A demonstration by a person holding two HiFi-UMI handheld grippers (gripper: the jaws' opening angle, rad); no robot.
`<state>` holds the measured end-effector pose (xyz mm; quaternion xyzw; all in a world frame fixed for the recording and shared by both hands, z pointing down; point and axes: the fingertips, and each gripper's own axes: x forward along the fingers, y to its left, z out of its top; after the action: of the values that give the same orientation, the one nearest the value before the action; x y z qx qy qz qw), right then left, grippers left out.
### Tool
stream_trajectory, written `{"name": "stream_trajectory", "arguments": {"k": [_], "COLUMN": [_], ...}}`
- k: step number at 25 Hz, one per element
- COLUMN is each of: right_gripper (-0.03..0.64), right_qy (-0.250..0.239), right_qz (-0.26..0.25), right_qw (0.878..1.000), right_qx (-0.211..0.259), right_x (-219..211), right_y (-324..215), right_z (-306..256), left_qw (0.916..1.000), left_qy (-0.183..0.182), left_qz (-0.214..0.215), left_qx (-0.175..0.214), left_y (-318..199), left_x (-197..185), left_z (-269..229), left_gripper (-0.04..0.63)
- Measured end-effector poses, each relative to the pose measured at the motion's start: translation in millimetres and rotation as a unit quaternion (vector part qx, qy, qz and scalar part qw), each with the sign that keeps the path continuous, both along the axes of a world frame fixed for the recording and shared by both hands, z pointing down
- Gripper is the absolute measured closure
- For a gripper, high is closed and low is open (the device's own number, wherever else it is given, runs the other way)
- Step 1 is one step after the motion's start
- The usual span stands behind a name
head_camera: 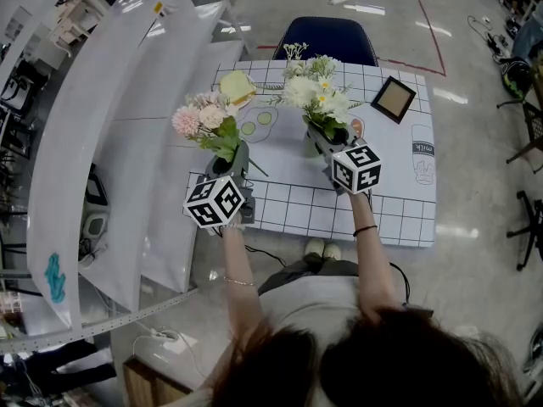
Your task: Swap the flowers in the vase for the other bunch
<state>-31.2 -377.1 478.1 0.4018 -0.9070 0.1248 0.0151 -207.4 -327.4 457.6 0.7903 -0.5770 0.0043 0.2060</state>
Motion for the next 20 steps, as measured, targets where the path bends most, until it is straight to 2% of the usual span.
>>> {"name": "stream_trajectory", "arguments": {"k": [10,20], "right_gripper": [0.533,0.461], "right_qy": [0.012,0.006], "right_qz": [0.006,0.014], "right_qw": [1.0,1.0], "right_qx": [0.004,0.004], "right_x": [0.6,1.1], "right_y": [5.0,9.6], "right_z": [-0.1,-1.7], "left_qw": [1.0,0.9999], "left_qy": [0.003,0.006], "left_qz": [0.005,0.007], "left_qx": [0.003,0.003], "left_y": [5.5,9.5], "left_x": [3.3,5.6], "left_z": [-0.9,-1.5], "left_gripper": [0.506,0.506]}}
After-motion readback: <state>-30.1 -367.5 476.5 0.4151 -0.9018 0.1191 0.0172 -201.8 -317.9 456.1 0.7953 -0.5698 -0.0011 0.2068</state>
